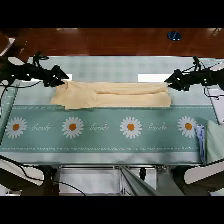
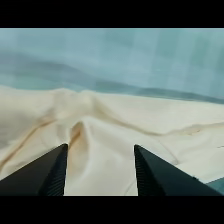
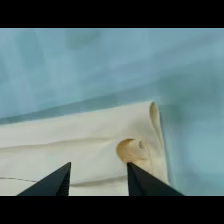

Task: Fold the shirts.

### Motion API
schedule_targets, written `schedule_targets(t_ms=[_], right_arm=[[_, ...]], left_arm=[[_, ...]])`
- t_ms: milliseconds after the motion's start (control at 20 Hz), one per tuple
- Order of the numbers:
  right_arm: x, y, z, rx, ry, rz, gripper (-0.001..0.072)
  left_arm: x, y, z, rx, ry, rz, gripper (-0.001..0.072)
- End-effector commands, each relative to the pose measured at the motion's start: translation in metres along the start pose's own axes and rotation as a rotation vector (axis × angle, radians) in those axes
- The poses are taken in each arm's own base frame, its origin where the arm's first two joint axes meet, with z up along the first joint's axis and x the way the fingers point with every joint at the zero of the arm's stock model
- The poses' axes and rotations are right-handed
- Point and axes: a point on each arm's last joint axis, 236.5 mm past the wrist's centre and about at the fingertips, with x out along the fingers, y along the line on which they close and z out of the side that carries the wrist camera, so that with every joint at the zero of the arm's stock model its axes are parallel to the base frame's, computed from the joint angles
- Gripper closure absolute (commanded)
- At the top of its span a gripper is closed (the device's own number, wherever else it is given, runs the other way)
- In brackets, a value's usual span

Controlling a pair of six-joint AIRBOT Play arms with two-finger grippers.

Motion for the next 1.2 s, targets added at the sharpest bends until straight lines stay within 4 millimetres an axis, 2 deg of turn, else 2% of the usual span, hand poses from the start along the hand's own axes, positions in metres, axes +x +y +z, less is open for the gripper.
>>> schedule_targets(t_ms=[0, 100, 200, 250, 400, 600, 650, 700, 750, 800, 850, 900, 1000, 1150], right_arm=[[-0.035, -0.031, 0.003, 0.033, 0.014, -0.049, 0.0303], [-0.046, -0.062, -0.009, 0.088, 0.050, -0.106, 0.0303], [-0.034, -0.075, -0.023, 0.131, 0.070, -0.118, 0.0303], [-0.025, -0.074, -0.028, 0.148, 0.072, -0.099, 0.0303], [0.003, -0.054, -0.045, 0.130, 0.119, -0.026, 0.0303], [0.036, -0.012, -0.062, 0.078, 0.178, 0.049, 0.0315], [0.039, -0.003, -0.065, 0.061, 0.190, 0.056, 0.0419], [0.039, 0.004, -0.068, 0.036, 0.208, 0.065, 0.0617], [0.033, 0.011, -0.070, 0.012, 0.218, 0.086, 0.0695], [0.023, 0.016, -0.069, -0.015, 0.212, 0.096, 0.0695], [0.008, 0.020, -0.067, -0.045, 0.200, 0.090, 0.0695], [-0.009, 0.021, -0.067, -0.084, 0.185, 0.061, 0.0695], [-0.049, 0.022, -0.075, -0.176, 0.154, -0.022, 0.0695], [-0.100, 0.036, -0.109, -0.259, 0.068, -0.083, 0.0696]], left_arm=[[-0.041, 0.044, -0.020, -0.016, 0.120, 0.127, 0.0199], [-0.064, 0.066, -0.032, -0.053, 0.120, 0.165, 0.0199], [-0.067, 0.069, -0.039, -0.084, 0.039, 0.145, 0.0199], [-0.064, 0.063, -0.043, -0.084, -0.018, 0.121, 0.0199], [-0.052, 0.035, -0.054, -0.052, -0.181, 0.038, 0.0199], [-0.034, -0.004, -0.075, 0.016, -0.171, -0.030, 0.0199], [-0.028, -0.013, -0.079, 0.034, -0.159, -0.037, 0.0199], [-0.024, -0.020, -0.083, 0.050, -0.148, -0.041, 0.0200], [-0.020, -0.027, -0.087, 0.068, -0.134, -0.047, 0.0203], [-0.017, -0.034, -0.091, 0.083, -0.118, -0.054, 0.0309], [-0.013, -0.041, -0.098, 0.099, -0.092, -0.064, 0.0629], [-0.009, -0.048, -0.104, 0.114, -0.075, -0.076, 0.0687], [0.000, -0.071, -0.112, 0.123, -0.064, -0.118, 0.0690], [0.034, -0.128, -0.130, 0.206, -0.063, -0.171, 0.0691]])
